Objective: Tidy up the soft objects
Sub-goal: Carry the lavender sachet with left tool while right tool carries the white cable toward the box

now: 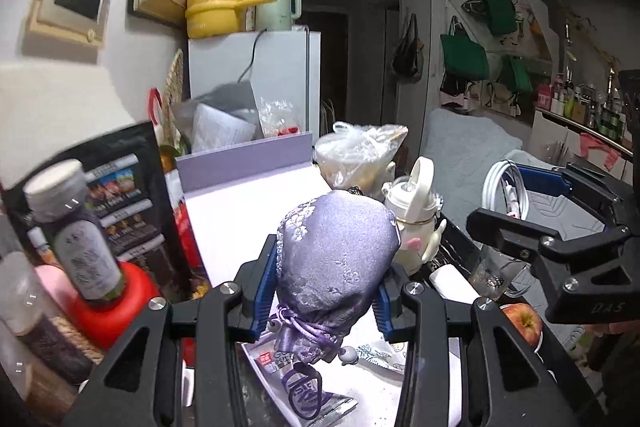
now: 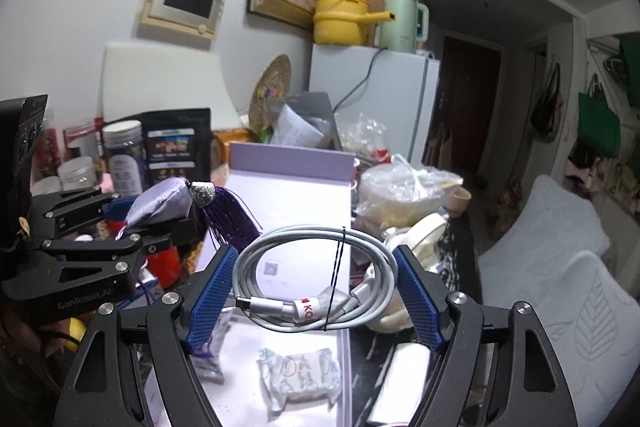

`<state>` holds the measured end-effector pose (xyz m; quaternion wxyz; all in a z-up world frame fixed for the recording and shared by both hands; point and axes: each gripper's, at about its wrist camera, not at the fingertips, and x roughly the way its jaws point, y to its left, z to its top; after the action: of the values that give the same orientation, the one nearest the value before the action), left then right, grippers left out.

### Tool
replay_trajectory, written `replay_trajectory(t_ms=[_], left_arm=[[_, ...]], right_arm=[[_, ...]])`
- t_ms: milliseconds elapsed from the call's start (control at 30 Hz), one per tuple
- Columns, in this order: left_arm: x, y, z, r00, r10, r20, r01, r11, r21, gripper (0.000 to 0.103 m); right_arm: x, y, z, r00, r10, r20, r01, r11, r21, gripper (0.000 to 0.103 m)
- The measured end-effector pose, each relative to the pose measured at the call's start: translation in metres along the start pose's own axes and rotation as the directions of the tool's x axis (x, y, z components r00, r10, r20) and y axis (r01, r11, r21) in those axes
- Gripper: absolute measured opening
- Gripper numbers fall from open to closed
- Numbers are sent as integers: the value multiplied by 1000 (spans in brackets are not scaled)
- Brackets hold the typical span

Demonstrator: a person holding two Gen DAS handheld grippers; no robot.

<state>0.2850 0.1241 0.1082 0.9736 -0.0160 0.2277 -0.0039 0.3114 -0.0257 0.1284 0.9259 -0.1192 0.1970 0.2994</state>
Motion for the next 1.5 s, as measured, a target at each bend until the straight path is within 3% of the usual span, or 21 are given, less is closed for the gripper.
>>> replay_trajectory(t_ms=[500,733,1500], left_arm=[[71,8,-40,981,52,-186,-49,999,20,41],[88,6,-58,967,-7,-256,14,1000,27,41],[129,10,-84,913,69,-403,-40,996,81,41]], right_arm=[[72,-8,-31,987,4,-162,6,998,58,79],[92,-9,-50,975,7,-223,12,996,85,79],[140,-2,-89,908,13,-419,26,996,87,79]])
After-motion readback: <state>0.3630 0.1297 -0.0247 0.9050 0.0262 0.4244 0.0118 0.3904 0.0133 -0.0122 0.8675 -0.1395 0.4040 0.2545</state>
